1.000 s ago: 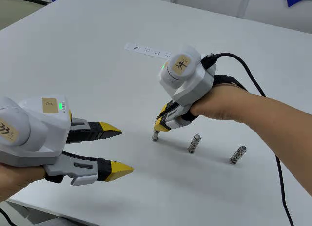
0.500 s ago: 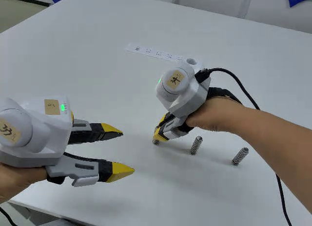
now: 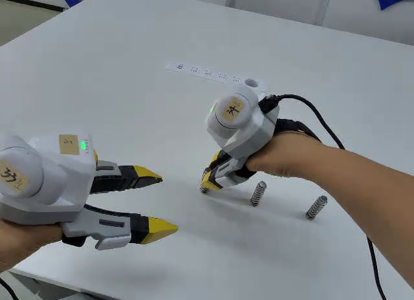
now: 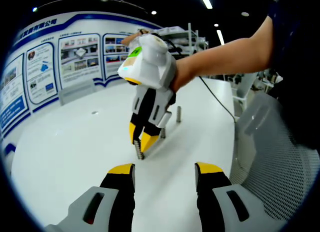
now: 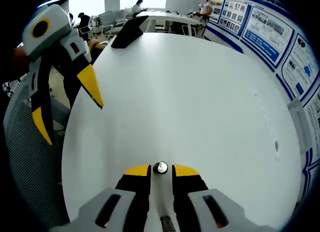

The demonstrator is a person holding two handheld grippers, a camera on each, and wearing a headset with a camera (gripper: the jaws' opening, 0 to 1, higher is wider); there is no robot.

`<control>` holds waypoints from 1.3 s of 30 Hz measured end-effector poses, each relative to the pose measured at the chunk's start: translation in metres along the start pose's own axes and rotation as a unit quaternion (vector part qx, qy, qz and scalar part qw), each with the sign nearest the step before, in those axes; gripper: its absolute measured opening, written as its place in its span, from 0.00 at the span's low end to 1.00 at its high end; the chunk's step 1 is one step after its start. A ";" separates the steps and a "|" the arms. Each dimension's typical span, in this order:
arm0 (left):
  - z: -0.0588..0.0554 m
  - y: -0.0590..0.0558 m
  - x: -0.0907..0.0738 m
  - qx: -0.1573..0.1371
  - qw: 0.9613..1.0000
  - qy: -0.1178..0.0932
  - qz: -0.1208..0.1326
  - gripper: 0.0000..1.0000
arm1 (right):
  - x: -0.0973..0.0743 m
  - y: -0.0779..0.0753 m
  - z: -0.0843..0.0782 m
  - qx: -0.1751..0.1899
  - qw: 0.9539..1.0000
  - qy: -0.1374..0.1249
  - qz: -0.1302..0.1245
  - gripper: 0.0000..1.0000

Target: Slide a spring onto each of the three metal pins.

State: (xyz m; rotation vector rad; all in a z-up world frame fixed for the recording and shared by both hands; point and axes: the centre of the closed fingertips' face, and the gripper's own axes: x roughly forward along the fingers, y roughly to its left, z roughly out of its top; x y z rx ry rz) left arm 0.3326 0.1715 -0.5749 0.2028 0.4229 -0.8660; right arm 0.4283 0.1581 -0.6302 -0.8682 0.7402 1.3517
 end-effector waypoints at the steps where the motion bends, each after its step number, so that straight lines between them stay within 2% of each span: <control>1: 0.000 0.000 0.000 0.000 1.000 0.000 0.000 0.49 | -0.001 0.000 0.000 0.001 1.000 -0.001 -0.001 0.18; 11: 0.002 0.000 0.002 0.002 1.000 -0.001 -0.003 0.50 | -0.024 -0.004 -0.008 0.003 1.000 -0.010 -0.018 0.23; 28: 0.004 -0.001 0.008 0.002 1.000 0.002 -0.006 0.52 | -0.065 -0.010 -0.039 0.031 0.998 -0.032 -0.053 0.28; 39: 0.007 -0.001 0.010 0.001 1.000 0.003 -0.008 0.53 | -0.089 -0.016 -0.059 0.060 0.993 -0.062 -0.077 0.36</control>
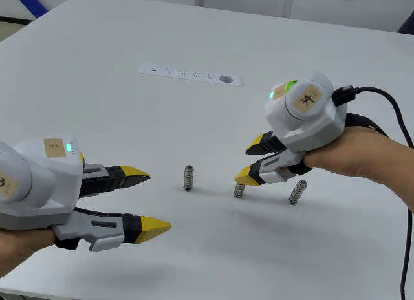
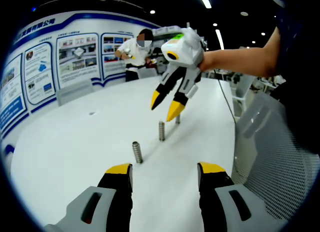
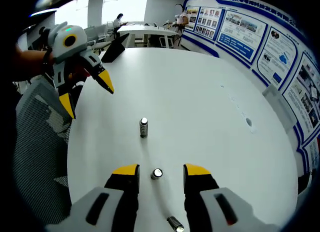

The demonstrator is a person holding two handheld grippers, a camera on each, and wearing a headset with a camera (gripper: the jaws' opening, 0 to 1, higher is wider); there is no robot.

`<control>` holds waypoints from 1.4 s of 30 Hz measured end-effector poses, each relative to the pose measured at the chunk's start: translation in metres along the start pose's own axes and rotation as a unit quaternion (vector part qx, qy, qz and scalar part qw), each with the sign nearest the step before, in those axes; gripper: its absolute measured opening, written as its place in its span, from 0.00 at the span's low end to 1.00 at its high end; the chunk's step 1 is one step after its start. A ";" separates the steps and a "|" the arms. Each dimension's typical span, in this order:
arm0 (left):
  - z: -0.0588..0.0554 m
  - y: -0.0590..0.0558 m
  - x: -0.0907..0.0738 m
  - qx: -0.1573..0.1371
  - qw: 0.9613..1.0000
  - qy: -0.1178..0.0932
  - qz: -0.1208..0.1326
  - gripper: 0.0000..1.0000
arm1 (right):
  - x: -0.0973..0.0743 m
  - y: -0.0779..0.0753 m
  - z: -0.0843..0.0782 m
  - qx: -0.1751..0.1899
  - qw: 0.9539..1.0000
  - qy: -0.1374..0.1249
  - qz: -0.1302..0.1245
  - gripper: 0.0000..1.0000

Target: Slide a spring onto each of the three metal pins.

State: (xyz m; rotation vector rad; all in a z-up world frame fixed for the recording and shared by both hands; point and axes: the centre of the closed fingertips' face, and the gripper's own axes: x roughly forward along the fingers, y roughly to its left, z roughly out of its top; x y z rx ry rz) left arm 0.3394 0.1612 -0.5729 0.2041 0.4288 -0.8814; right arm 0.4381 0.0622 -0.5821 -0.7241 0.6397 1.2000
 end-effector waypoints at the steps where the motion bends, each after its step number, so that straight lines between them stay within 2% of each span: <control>1: 0.000 0.000 0.000 0.000 1.000 0.000 0.000 0.53 | -0.002 -0.001 -0.001 0.001 1.000 -0.003 -0.002 0.38; 10: 0.001 0.000 0.001 -0.003 1.000 0.000 -0.001 0.54 | -0.017 -0.011 -0.018 0.022 0.999 -0.018 -0.025 0.47; 16: 0.000 -0.001 0.002 -0.004 1.000 0.002 -0.003 0.55 | -0.028 -0.018 -0.022 0.039 0.997 -0.043 -0.047 0.55; 19: 0.000 -0.001 0.003 -0.005 1.000 0.002 -0.004 0.55 | -0.032 -0.019 -0.028 0.049 0.996 -0.050 -0.051 0.59; 25: -0.001 -0.001 0.003 -0.006 1.000 0.003 -0.004 0.56 | -0.040 -0.017 -0.043 0.070 0.994 -0.057 -0.054 0.63; 34: -0.002 -0.001 0.003 -0.010 1.000 0.003 -0.004 0.58 | -0.049 -0.014 -0.061 0.102 0.989 -0.084 -0.062 0.65; 42: -0.005 0.000 0.003 -0.014 1.000 0.003 -0.004 0.59 | -0.056 -0.002 -0.079 0.115 0.985 -0.107 -0.069 0.66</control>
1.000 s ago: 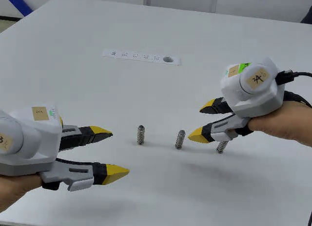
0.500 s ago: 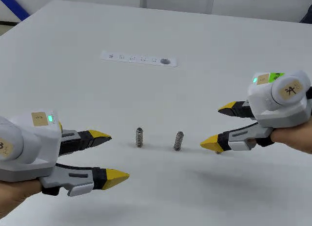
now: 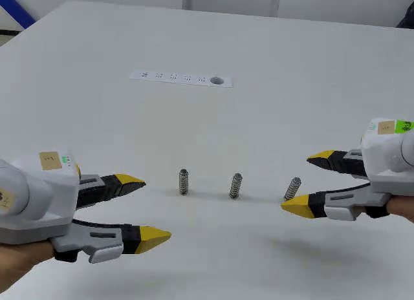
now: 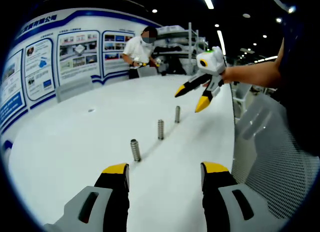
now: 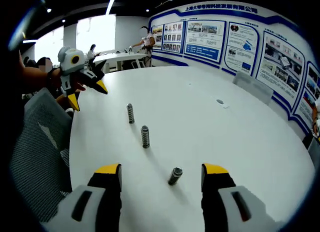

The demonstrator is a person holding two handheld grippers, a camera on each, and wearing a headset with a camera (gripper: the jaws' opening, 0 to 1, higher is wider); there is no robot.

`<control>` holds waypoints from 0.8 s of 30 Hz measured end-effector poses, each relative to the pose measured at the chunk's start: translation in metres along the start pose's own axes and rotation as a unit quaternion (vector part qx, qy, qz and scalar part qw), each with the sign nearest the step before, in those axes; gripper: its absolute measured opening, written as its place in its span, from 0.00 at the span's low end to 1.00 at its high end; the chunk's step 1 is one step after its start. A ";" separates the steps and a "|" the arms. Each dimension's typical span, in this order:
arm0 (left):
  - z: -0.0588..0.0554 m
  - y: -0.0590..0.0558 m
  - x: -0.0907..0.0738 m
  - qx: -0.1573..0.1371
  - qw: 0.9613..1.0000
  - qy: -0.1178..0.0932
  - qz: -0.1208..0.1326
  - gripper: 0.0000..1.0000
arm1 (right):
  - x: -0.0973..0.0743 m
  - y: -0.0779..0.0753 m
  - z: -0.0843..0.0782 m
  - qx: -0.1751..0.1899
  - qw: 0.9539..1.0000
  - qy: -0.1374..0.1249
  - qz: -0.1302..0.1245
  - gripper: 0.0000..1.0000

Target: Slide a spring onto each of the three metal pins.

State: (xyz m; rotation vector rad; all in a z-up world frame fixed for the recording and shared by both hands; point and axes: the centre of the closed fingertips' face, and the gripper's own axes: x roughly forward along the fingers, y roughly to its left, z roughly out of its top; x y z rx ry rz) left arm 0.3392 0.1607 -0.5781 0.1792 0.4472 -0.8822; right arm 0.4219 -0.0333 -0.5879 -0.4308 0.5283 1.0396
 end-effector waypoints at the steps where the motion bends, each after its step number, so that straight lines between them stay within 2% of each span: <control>1: 0.000 0.000 0.000 -0.001 1.000 -0.001 0.000 0.59 | -0.002 0.000 -0.002 0.001 1.000 -0.004 -0.004 0.66; 9: -0.003 0.001 0.000 -0.006 1.000 -0.001 0.001 0.60 | -0.011 0.004 -0.013 0.013 1.000 -0.027 -0.010 0.66; 19: -0.005 0.000 -0.001 -0.012 1.000 -0.004 0.004 0.60 | -0.017 0.011 -0.023 0.031 0.999 -0.037 -0.016 0.66; 24: -0.006 0.001 -0.002 -0.013 1.000 -0.004 0.006 0.60 | -0.020 0.011 -0.023 0.035 0.998 -0.044 -0.020 0.67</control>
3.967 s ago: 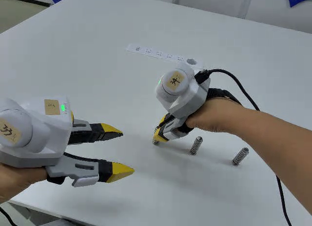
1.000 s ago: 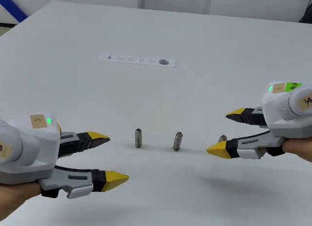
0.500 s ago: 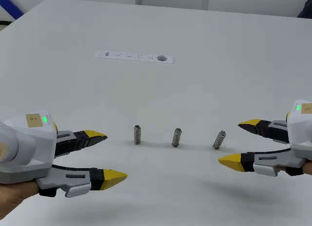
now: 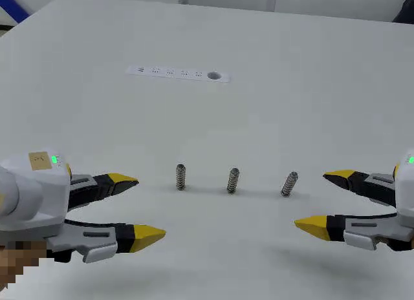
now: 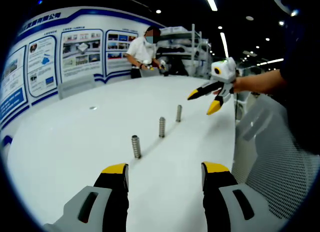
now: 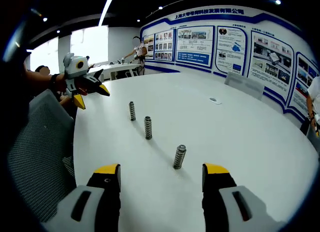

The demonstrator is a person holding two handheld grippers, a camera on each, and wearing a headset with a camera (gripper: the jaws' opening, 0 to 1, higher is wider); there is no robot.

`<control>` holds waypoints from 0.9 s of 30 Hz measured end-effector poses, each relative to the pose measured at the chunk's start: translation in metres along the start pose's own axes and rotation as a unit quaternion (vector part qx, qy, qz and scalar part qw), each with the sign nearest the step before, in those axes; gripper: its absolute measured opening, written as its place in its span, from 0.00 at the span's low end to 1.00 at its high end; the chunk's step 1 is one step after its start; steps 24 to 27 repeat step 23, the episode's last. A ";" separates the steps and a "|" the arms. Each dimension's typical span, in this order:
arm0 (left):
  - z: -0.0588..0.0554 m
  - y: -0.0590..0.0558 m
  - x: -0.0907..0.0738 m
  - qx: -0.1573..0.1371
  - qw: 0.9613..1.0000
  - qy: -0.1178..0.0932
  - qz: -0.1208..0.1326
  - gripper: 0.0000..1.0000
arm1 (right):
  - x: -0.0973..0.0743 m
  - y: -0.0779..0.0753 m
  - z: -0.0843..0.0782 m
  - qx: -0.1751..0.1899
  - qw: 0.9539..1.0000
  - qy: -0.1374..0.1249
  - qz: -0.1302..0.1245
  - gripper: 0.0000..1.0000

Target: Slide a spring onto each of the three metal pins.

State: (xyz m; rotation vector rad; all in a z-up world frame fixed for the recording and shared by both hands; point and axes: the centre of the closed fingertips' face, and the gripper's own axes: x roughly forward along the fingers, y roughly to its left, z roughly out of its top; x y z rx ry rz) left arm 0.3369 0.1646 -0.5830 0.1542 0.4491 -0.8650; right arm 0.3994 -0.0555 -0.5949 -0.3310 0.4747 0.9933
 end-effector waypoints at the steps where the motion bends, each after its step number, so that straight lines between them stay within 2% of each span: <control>1: 0.000 0.000 0.000 0.000 1.000 0.000 0.000 0.60 | 0.000 0.000 0.000 0.000 1.000 0.000 0.000 0.67; 27: -0.002 0.001 -0.001 -0.004 1.000 -0.001 0.004 0.60 | 0.000 0.003 -0.002 0.004 1.000 -0.003 -0.001 0.67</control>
